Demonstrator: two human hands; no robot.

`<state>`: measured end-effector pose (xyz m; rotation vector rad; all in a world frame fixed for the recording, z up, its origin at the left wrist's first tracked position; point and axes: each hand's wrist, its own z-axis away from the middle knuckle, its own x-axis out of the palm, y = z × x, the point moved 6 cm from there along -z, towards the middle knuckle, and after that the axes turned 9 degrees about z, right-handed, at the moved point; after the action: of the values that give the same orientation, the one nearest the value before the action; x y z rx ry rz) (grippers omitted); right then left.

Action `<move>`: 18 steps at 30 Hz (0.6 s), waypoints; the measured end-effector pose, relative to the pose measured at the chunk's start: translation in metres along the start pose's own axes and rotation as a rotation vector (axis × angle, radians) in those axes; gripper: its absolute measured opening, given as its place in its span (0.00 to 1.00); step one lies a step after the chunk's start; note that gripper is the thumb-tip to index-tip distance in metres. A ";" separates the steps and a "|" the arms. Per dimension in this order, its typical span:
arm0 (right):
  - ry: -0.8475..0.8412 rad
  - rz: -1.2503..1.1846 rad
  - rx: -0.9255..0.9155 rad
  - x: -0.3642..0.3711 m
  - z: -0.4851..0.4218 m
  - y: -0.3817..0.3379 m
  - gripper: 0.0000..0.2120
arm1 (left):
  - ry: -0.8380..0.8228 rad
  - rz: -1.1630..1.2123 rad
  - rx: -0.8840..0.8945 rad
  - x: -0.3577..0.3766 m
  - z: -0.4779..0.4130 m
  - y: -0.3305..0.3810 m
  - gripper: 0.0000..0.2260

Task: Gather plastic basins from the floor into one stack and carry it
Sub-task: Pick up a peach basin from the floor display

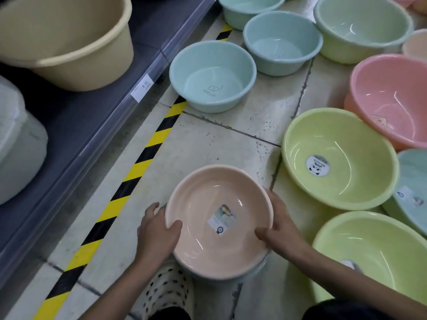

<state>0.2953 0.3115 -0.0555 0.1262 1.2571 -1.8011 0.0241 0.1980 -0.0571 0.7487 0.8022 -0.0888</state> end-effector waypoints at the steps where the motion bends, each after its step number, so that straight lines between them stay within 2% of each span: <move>1: -0.008 -0.007 -0.009 0.003 0.000 0.002 0.47 | -0.018 0.006 -0.004 0.003 -0.001 -0.003 0.20; 5: -0.031 -0.077 0.022 0.014 -0.002 0.010 0.49 | -0.103 0.125 0.001 0.021 -0.002 -0.013 0.33; 9: -0.019 -0.184 0.101 0.021 -0.004 0.026 0.52 | -0.137 0.259 -0.006 0.036 -0.001 -0.014 0.36; 11: 0.008 -0.295 0.170 0.024 -0.003 0.031 0.50 | -0.127 0.454 -0.063 0.039 -0.002 -0.015 0.37; 13: 0.059 -0.414 0.255 0.027 -0.002 0.034 0.46 | -0.091 0.619 -0.145 0.040 -0.005 -0.019 0.33; 16: 0.098 -0.555 0.320 0.027 0.000 0.036 0.38 | -0.091 0.752 -0.219 0.040 -0.010 -0.018 0.18; 18: 0.106 -0.654 0.311 0.022 0.003 0.032 0.32 | -0.088 0.770 -0.181 0.033 -0.012 -0.006 0.07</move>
<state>0.3066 0.2940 -0.0885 -0.0230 1.1584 -2.5798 0.0380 0.2076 -0.0889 0.8298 0.3902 0.6301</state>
